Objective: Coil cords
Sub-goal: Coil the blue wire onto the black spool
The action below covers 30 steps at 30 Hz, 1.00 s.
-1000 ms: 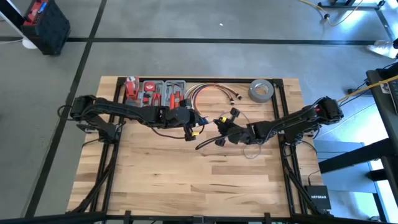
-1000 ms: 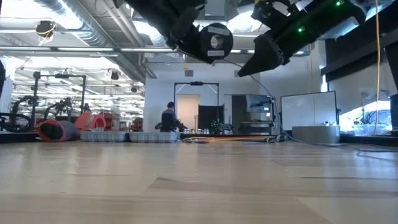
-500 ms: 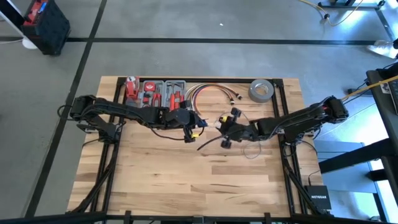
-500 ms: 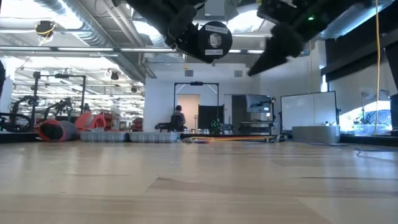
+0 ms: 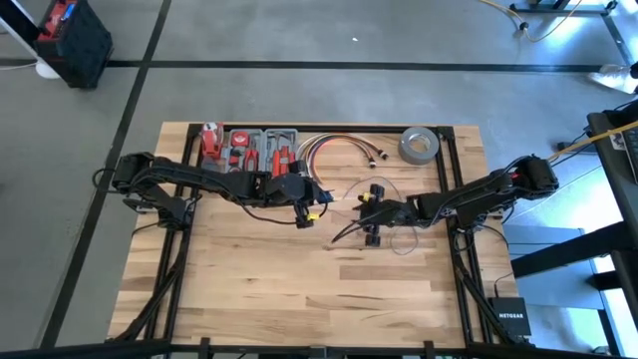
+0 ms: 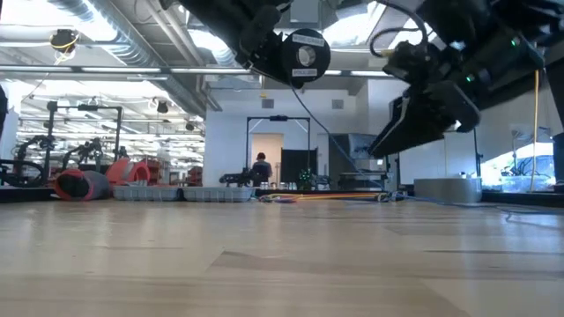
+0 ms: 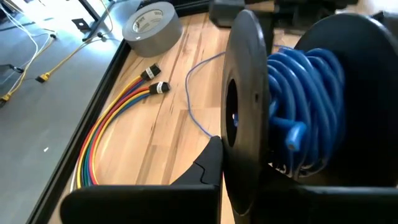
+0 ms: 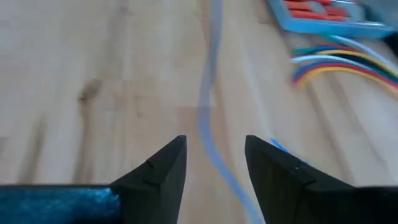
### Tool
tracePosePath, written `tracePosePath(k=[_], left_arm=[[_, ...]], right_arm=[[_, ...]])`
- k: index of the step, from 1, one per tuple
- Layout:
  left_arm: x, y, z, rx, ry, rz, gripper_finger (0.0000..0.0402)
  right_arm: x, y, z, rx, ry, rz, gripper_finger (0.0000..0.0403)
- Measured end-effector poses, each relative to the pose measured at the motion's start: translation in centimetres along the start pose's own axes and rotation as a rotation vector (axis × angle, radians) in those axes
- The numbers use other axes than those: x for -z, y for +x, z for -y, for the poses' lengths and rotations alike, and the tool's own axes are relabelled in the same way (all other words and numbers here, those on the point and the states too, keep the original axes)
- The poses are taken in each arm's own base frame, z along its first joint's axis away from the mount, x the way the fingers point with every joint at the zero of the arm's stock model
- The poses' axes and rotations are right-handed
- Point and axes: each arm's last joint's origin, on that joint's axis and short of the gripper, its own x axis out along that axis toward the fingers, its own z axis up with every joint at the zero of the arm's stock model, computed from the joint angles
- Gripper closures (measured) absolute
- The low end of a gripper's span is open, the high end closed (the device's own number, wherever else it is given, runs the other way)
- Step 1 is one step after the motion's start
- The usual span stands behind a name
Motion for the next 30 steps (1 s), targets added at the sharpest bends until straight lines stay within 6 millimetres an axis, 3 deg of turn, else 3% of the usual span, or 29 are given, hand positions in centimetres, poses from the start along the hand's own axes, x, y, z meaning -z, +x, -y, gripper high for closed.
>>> tracePosePath(k=[6,12,15,20,24,30], left_arm=[[0.0,0.0,0.0,-0.001,-0.004,0.005,0.0401],[-0.2,0.0,0.0,-0.002,-0.007,0.02,0.0402],[-0.2,0.0,0.0,-0.002,-0.005,0.016,0.0402],[-0.2,-0.1,0.3,0.004,0.02,0.018,0.0402],[-0.2,-0.2,0.6,0.012,0.046,0.021,0.0401],[0.5,-0.1,0.8,0.018,0.06,-0.01,0.0402]], right_arm=[[1.9,1.1,0.7,-0.007,0.006,-0.023,0.0233],[2.1,2.7,1.0,0.003,-0.004,-0.021,0.025],[2.3,3.1,0.9,0.005,-0.042,-0.037,0.0286],[2.1,3.1,1.0,0.026,-0.035,-0.042,0.0385],[0.9,2.4,1.4,0.096,-0.013,-0.038,0.0386],[-1.2,-1.1,2.6,0.196,0.115,0.061,0.0394]])
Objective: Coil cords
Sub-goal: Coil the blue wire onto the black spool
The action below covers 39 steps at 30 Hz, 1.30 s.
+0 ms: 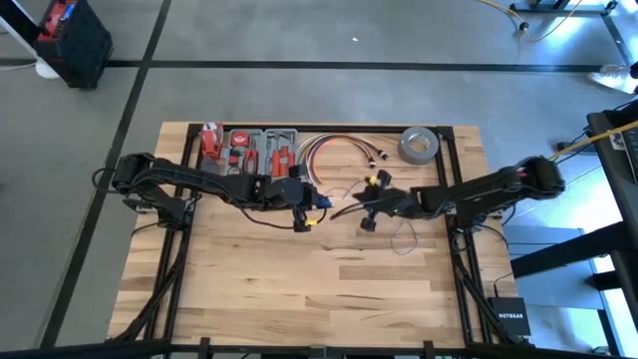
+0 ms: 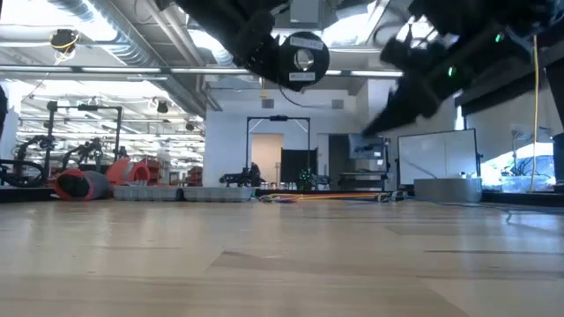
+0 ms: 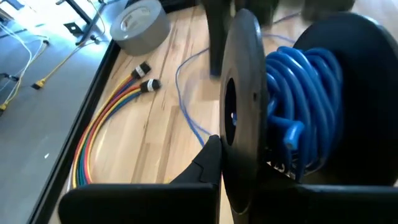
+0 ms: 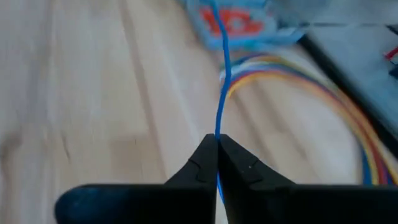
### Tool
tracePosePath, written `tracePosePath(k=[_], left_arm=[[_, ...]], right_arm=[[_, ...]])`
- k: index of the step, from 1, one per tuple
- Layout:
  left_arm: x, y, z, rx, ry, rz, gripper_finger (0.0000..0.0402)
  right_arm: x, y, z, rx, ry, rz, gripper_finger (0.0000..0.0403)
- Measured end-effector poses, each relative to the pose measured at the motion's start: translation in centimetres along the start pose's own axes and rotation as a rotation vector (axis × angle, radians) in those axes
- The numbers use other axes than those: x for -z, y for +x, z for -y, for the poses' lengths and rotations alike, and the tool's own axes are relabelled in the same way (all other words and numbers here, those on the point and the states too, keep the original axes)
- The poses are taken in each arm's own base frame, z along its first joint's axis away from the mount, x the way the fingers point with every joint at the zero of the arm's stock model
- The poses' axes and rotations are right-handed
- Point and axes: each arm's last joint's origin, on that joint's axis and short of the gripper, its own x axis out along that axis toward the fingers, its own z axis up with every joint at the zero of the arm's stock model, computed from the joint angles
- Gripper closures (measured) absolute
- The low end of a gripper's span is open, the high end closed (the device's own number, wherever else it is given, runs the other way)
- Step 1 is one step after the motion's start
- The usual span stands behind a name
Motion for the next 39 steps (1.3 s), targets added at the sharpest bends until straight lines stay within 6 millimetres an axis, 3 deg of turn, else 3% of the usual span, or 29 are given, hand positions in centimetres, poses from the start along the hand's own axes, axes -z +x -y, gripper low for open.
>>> tracePosePath(k=[4,9,15,19,25,39], left_arm=[[0.5,0.3,-0.6,-0.015,-0.018,-0.02,0.0402],[0.7,1.2,-1.5,-0.047,-0.07,-0.016,0.0402],[1.2,2.4,-1.8,-0.061,-0.059,-0.034,0.0401],[0.5,1.8,-1.6,-0.057,-0.046,0.018,0.0402],[-0.8,0.9,-0.9,-0.054,-0.012,0.107,0.0402],[1.0,2.3,-2.2,-0.135,-0.051,-0.029,0.0402]], right_arm=[[-1.7,-2.6,1.0,-0.026,0.103,0.117,0.0398],[-3.2,-4.5,0.2,-0.115,0.155,0.273,0.0398],[-3.1,-4.8,-0.4,-0.092,0.15,0.275,0.0399],[-2.5,-4.6,-0.2,-0.036,0.151,0.222,0.04],[-2.2,-4.5,-0.4,-0.093,0.158,0.186,0.0401],[-3.5,-6.9,0.3,-0.246,0.207,0.296,0.0401]])
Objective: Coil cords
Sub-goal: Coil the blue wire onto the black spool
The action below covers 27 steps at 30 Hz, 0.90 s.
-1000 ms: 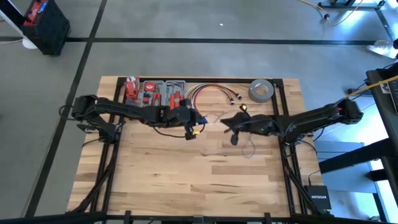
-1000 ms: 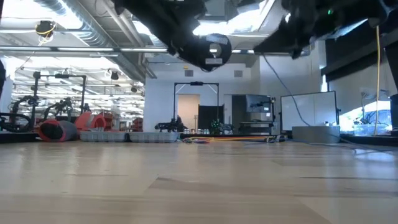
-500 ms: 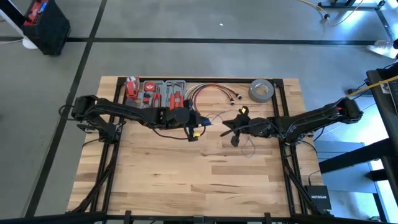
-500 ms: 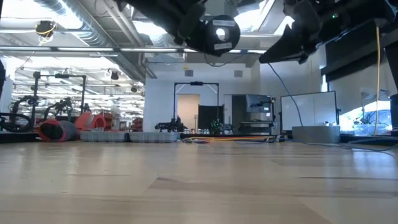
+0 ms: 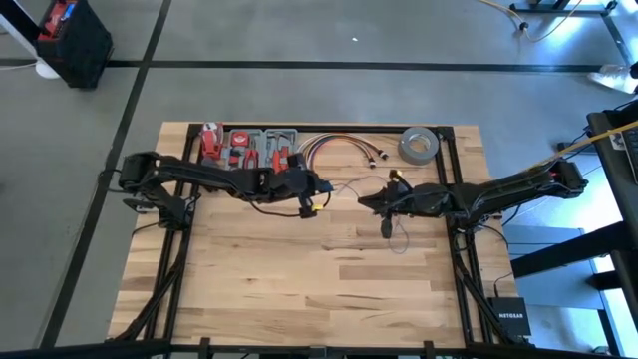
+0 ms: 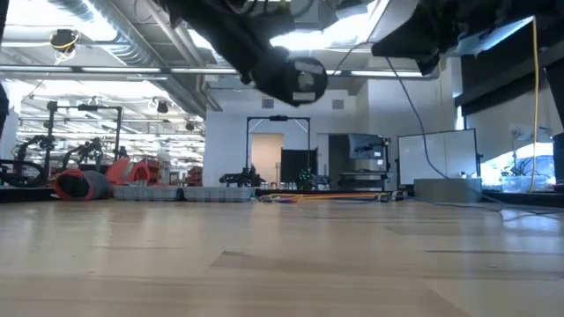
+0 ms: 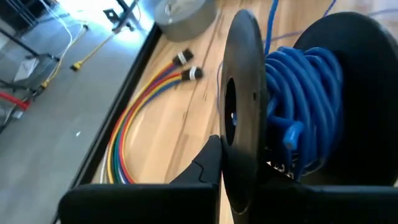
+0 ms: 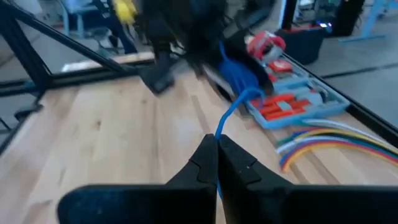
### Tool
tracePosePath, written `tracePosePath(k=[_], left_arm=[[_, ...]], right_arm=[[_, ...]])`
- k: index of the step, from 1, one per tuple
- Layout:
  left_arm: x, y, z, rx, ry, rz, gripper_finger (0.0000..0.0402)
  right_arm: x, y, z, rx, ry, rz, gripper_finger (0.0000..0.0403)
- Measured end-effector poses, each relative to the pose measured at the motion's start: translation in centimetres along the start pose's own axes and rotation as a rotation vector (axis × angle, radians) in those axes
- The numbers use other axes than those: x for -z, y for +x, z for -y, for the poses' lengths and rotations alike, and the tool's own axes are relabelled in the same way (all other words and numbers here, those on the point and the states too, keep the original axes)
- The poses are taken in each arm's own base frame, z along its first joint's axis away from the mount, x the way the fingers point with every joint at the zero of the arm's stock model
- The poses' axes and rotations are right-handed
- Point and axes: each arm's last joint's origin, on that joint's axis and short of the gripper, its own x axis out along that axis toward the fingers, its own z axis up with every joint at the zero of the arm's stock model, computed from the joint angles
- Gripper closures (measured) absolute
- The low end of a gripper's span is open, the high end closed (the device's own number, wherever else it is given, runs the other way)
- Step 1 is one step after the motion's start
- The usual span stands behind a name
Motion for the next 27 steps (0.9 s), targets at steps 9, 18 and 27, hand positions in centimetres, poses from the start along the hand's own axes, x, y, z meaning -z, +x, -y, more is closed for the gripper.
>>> tracePosePath(k=[9,18,27], left_arm=[[0.8,3.1,0.8,0.013,-0.027,0.031,0.0402],[-0.2,3.7,0.5,-0.006,-0.187,0.149,0.0402],[-0.9,3.5,0.6,0.032,-0.228,0.22,0.0402]], right_arm=[[-0.1,2.1,-0.7,-0.029,0.023,0.092,0.0402],[0.7,5.1,-1.5,-0.043,0.038,0.179,0.0402],[2.1,8.1,-2.2,0.015,-0.017,0.134,0.0402]])
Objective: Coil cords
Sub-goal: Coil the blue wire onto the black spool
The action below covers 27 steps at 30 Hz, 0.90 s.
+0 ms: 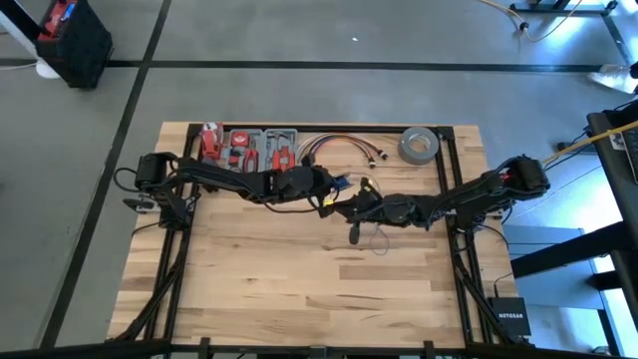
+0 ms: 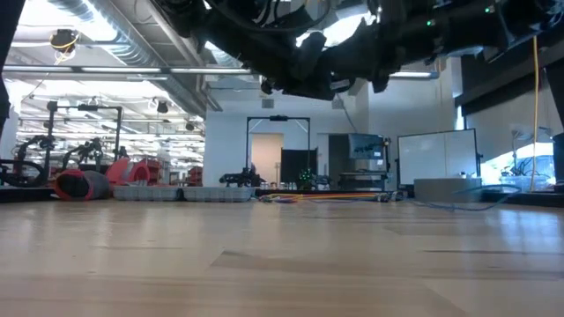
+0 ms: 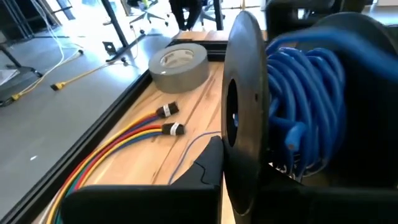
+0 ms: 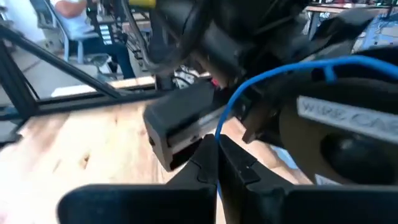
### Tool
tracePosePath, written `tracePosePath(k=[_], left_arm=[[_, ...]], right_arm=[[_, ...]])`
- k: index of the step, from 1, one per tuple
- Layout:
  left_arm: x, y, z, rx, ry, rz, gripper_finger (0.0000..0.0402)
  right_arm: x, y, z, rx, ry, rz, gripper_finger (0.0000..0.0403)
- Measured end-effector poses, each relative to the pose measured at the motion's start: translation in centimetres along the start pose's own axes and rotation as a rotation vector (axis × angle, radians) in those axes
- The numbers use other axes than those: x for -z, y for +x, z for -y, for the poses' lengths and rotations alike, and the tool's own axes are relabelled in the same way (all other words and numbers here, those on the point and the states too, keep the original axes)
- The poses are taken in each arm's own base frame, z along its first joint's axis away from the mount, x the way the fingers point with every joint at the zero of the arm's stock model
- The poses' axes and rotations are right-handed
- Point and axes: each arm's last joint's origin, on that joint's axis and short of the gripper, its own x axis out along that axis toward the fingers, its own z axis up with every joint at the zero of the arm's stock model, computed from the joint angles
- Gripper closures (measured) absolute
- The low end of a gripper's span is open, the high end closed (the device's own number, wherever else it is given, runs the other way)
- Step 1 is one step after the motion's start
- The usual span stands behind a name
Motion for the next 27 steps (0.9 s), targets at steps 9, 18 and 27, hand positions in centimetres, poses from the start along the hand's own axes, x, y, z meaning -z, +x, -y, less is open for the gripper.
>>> tracePosePath(k=[9,18,27], left_arm=[[-2.3,-3.1,0.8,0.049,0.048,0.047,0.0402],[-2.0,-4.9,1.6,0.087,0.136,-0.047,0.0402],[-2.0,-5.1,1.1,0.086,0.144,-0.074,0.0402]], right_arm=[[1.5,0.1,0.6,0.176,-0.107,-0.131,0.04],[1.7,-0.3,1.0,0.29,-0.207,-0.184,0.0397],[1.6,-0.3,0.9,0.243,-0.178,-0.176,0.0383]])
